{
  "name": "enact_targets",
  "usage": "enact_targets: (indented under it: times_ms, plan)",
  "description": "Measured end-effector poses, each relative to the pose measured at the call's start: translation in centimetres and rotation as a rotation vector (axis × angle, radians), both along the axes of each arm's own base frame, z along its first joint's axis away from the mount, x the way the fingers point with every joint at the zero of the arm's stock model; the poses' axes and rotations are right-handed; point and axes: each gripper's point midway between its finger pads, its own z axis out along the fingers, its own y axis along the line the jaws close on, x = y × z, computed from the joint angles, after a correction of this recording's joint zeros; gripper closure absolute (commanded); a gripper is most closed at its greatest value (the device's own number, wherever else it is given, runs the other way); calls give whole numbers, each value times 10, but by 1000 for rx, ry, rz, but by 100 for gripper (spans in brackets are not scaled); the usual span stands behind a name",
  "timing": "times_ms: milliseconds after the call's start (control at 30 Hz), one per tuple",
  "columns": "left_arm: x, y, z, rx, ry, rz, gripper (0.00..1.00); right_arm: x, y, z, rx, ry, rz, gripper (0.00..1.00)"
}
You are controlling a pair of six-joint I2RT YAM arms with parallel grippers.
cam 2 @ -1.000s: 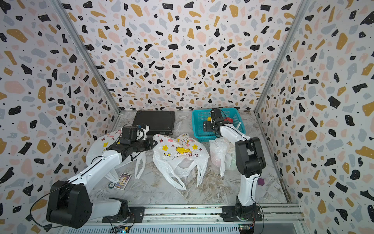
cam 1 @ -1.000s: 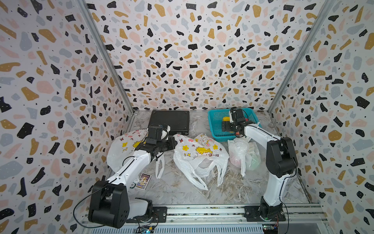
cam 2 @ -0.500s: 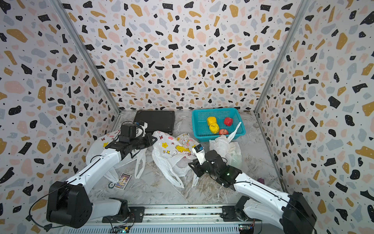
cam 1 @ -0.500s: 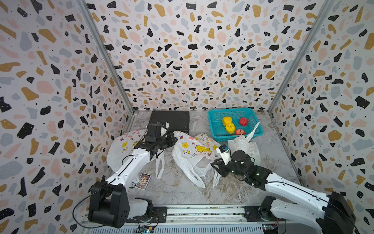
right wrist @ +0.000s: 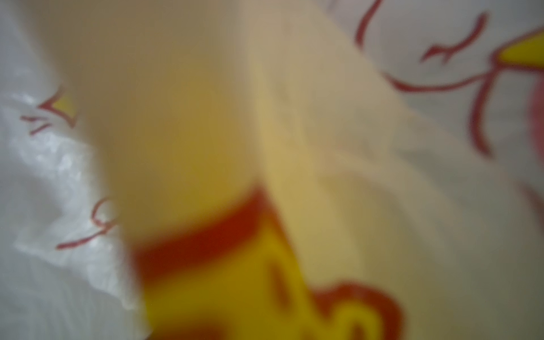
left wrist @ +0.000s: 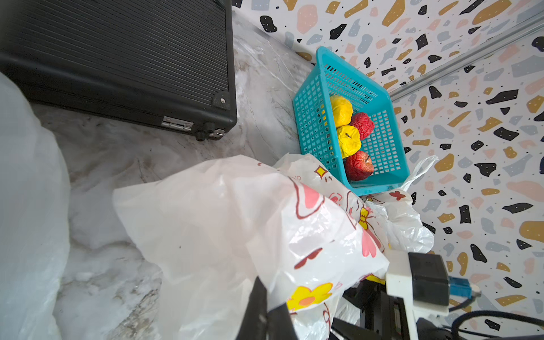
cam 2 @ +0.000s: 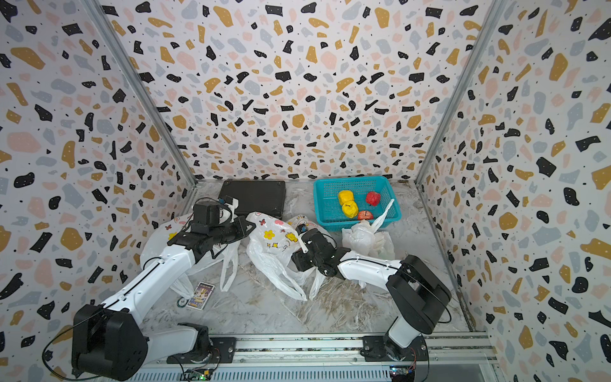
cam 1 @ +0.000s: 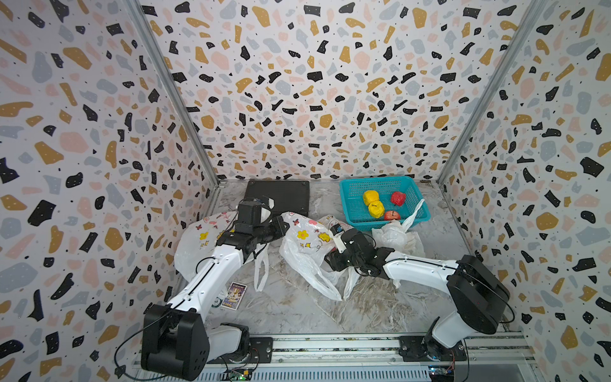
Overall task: Untie the knot of a plastic bag & take out the apple
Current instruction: Pick up the apple from the plastic bag.
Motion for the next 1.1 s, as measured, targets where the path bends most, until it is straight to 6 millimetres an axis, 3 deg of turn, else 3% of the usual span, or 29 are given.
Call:
enact_targets:
  times_ms: [167, 500, 600, 733, 833, 900, 1100]
  plan:
    - [1, -3, 5, 6, -6, -33, 100, 29, -2, 0, -50, -62, -110, 4]
    - [7, -10, -7, 26, 21, -91, 100, 87, 15, -25, -118, -113, -273, 0]
    - [7, -11, -11, 28, 29, -104, 100, 103, 20, -39, -126, -113, -318, 8]
    - [5, -12, -14, 33, 36, -118, 100, 118, 23, -49, -115, -124, -350, 42]
    - [5, -12, -11, 43, 30, -126, 100, 119, 26, -48, -99, -124, -342, 56]
    - [6, -11, -9, 51, 21, -128, 100, 115, 25, -47, -80, -119, -326, 58]
    - [11, 2, -10, 79, 20, -86, 100, 62, 9, -30, -10, -77, -201, 59]
